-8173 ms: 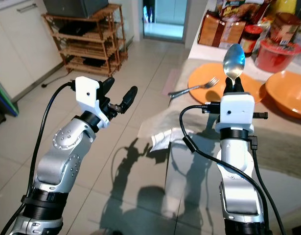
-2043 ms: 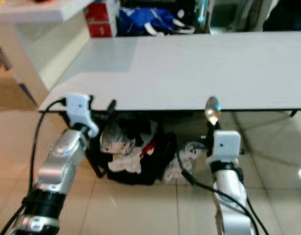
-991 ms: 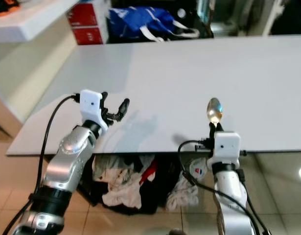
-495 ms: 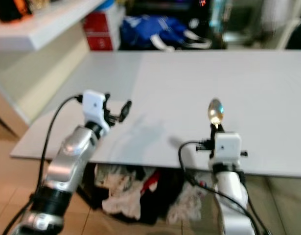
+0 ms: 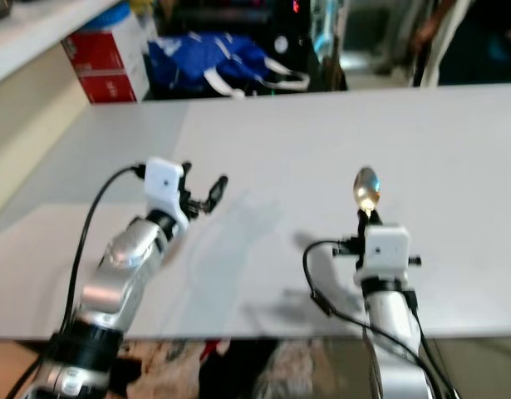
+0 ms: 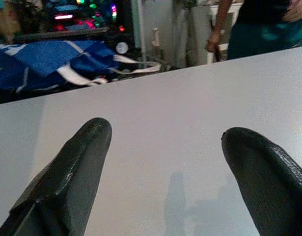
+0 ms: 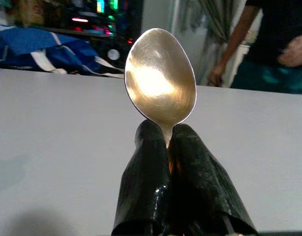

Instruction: Setting the table

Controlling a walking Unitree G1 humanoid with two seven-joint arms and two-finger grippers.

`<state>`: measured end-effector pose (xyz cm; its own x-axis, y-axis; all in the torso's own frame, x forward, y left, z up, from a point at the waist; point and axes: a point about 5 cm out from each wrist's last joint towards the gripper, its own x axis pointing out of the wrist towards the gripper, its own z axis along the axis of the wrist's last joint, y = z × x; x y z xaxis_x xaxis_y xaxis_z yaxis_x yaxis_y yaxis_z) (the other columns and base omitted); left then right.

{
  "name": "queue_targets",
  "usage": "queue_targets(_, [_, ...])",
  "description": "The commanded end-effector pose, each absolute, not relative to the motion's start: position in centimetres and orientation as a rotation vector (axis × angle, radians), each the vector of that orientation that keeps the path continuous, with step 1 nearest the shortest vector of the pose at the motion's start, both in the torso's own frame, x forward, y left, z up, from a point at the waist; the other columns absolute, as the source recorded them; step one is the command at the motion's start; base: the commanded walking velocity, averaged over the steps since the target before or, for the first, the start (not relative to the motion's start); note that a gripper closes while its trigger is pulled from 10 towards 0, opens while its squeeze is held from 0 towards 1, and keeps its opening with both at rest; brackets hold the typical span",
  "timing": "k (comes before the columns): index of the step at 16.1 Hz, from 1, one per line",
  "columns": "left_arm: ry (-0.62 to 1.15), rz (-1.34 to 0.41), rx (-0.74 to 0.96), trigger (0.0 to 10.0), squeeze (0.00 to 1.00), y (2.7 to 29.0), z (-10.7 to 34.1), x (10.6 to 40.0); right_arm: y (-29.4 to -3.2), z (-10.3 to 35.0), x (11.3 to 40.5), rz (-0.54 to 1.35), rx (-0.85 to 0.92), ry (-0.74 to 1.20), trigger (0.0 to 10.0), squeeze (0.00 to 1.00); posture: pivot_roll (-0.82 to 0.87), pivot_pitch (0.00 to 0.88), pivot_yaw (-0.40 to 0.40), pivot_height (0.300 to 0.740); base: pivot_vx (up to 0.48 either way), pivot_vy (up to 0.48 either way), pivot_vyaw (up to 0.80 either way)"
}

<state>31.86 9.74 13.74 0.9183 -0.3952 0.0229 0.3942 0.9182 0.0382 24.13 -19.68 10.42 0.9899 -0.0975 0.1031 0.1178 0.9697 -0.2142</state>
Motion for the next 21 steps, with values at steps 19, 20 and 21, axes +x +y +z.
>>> queue_targets(19, [-0.023, -0.347, -0.004, 10.0, 0.0, 10.75, 13.89, 31.88, -19.06, 11.14, 24.41, -0.072, -0.226, -0.114, 0.0, 0.0, -0.08, 0.013, 0.082, 0.74, 0.013, -0.348, 0.0])
queue_targets(20, [-0.023, -0.348, -0.004, 10.0, 0.0, 10.74, 13.88, 31.8, -19.07, 11.44, 24.62, -0.072, -0.223, -0.119, 0.0, 0.0, -0.08, 0.013, 0.08, 0.74, 0.0, 0.0, 0.0])
queue_targets(21, [-0.024, -0.35, -0.004, 10.0, 0.0, 10.73, 13.87, 31.67, -19.1, 11.82, 24.97, -0.068, -0.224, -0.127, 0.0, 0.0, -0.08, 0.013, 0.079, 0.74, 0.0, 0.0, 0.0])
